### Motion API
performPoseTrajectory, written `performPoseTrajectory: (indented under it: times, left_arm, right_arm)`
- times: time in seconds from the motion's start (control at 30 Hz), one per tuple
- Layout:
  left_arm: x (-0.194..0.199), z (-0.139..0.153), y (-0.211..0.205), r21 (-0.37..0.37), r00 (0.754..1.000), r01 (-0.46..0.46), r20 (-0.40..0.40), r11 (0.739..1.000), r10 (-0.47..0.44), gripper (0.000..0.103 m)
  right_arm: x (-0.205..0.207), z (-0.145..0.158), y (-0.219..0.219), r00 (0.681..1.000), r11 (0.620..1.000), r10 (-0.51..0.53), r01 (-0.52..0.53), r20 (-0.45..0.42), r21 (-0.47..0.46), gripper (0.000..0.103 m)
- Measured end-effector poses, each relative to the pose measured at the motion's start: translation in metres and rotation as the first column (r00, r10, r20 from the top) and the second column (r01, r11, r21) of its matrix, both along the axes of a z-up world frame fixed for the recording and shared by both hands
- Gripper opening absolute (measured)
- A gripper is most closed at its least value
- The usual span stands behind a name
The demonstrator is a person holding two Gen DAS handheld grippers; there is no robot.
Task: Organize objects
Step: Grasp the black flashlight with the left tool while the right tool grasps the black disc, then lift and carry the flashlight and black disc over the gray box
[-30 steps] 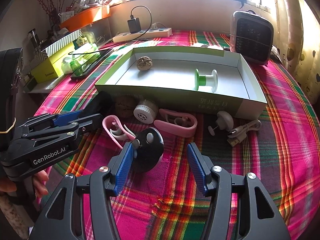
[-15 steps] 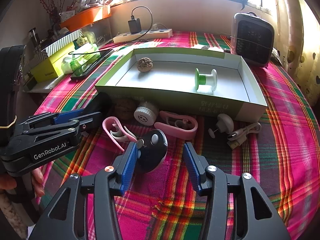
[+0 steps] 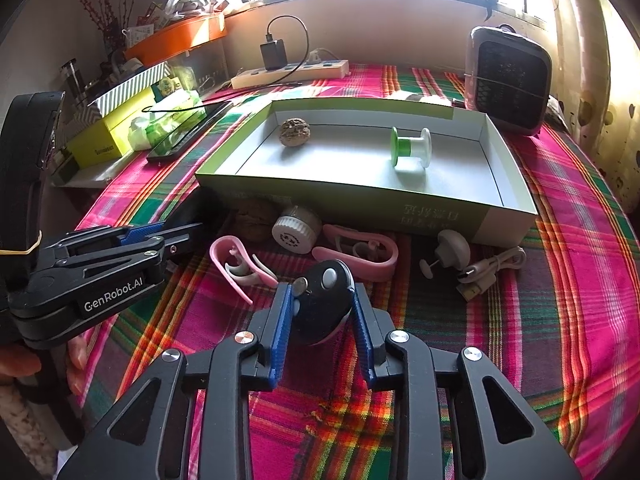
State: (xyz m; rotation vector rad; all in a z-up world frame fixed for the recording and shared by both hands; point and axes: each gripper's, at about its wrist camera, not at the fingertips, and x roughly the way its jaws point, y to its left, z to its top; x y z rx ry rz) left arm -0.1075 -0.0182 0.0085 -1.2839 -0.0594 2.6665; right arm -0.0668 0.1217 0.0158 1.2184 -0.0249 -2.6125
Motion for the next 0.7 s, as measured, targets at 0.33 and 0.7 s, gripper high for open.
performPoseTrajectory:
  times: [0.33, 0.7]
  left_arm:
    - [-0.0004, -0.0002, -0.0001, 0.002, 1.0, 0.0, 0.0, 1.0, 0.0, 0.022]
    - [0.0032, 0.0044, -0.0007, 0.001, 1.0, 0.004, -0.012, 1.0, -0.004, 0.021]
  right_arm:
    - [0.0008, 0.002, 0.0013, 1.0, 1.0, 0.002, -0.002, -0.008, -0.004, 0.03]
    - [0.0014, 0.0075, 0.0035, 1.0, 1.0, -0.003, 0.003, -0.026, -0.005, 0.03]
